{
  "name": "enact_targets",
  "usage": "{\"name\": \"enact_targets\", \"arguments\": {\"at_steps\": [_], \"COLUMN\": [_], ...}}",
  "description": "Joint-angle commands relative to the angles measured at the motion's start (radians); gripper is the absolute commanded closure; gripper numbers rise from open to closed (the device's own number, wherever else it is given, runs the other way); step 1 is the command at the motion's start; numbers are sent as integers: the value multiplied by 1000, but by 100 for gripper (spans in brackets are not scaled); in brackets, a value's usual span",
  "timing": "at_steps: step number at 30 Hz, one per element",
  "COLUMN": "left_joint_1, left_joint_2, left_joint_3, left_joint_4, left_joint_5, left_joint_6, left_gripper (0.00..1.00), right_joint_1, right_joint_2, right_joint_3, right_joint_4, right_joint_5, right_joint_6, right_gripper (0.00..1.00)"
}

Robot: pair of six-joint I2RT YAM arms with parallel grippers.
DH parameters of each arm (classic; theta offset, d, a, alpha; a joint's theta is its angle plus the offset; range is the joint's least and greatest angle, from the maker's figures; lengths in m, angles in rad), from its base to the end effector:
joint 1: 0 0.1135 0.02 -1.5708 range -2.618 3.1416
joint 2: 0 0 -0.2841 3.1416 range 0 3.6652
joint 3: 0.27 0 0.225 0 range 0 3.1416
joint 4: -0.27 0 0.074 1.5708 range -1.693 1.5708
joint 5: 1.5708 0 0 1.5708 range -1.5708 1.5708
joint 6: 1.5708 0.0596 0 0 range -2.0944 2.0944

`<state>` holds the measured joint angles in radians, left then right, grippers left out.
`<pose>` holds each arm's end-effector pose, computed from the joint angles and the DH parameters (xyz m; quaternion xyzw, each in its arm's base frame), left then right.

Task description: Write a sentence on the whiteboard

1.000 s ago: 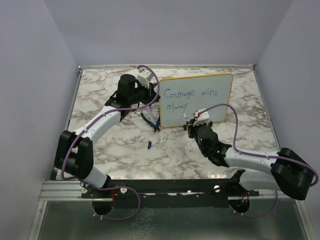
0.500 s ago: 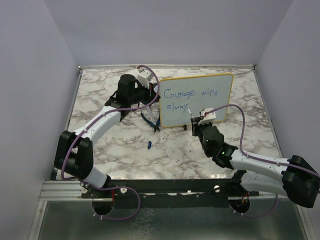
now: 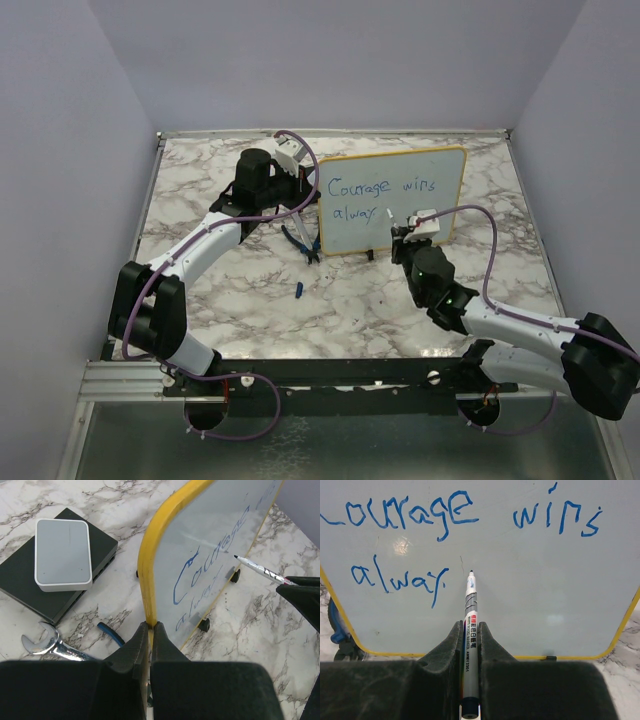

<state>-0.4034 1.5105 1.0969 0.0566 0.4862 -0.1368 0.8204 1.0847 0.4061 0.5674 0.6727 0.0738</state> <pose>0.3057 -0.1608 0.3206 0.2420 0.7719 -0.3383 0.4807 0.1728 0.1309 0.2619 -0.0517 0.7353 0.0503 0.6738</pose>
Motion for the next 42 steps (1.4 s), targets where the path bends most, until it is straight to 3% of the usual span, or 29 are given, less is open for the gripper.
{"name": "enact_targets", "arguments": {"at_steps": [1,42], "left_joint_1": [-9,-10], "left_joint_2": [-31,-32], "left_joint_3": [3,3], "left_joint_4": [-9,-10], "left_joint_5": [29,29], "left_joint_6": [11,13], "left_gripper": [100,100], "right_joint_1": [-12,-32], "right_joint_2": [10,83], "right_joint_3": [9,17], "right_joint_4": [58,19], "right_joint_5": [-16,-124], "right_joint_6": [-30,1], "right_gripper": [99,99]}}
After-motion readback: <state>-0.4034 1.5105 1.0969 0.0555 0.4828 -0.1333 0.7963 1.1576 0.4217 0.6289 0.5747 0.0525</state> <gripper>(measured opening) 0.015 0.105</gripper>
